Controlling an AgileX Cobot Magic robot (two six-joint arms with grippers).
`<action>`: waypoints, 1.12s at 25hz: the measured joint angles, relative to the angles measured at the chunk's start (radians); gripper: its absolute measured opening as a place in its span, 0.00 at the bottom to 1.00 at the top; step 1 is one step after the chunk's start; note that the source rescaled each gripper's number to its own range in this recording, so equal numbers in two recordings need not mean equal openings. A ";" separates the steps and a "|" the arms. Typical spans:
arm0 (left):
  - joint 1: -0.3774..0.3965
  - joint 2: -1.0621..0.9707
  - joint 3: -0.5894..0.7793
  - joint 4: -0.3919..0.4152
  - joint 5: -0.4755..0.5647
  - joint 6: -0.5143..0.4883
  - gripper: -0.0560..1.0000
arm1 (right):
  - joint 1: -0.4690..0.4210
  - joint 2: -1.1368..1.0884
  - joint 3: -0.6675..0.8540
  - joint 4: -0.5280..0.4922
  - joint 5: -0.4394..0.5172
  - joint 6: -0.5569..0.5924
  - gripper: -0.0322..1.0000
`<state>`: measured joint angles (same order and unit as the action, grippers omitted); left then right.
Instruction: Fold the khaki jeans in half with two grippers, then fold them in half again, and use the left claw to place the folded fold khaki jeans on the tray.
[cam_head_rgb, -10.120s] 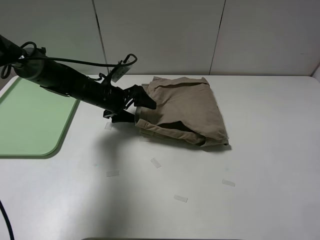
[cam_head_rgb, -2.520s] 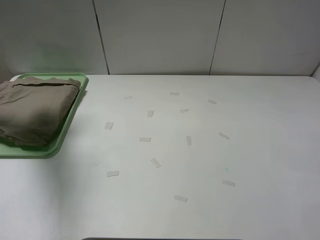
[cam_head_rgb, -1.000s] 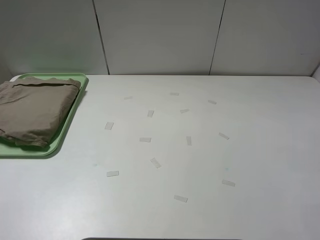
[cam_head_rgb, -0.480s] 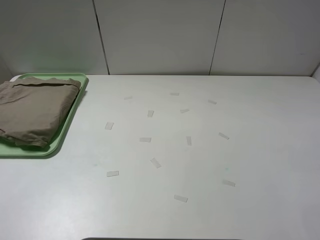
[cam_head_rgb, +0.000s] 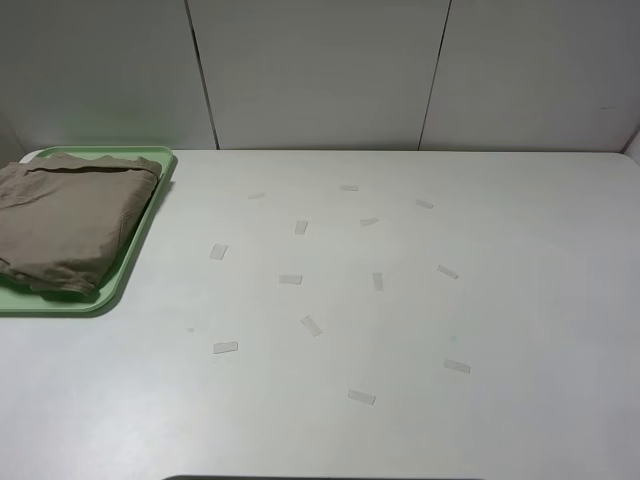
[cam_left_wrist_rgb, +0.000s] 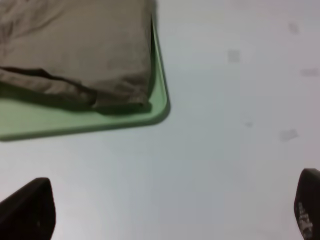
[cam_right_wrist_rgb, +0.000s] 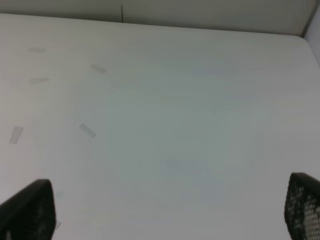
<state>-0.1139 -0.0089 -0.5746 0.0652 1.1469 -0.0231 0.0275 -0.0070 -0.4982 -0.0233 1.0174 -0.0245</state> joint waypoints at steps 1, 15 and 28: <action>0.000 0.000 0.019 0.000 -0.005 0.000 0.99 | 0.000 0.000 0.000 0.000 0.000 0.000 1.00; 0.000 0.000 0.082 0.002 -0.081 0.008 0.99 | 0.000 0.000 0.000 0.000 0.000 0.000 1.00; 0.000 0.000 0.082 0.002 -0.081 0.009 0.99 | 0.000 0.000 0.000 0.000 0.000 0.000 1.00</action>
<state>-0.1139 -0.0089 -0.4925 0.0671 1.0659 -0.0144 0.0275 -0.0070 -0.4982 -0.0233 1.0174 -0.0245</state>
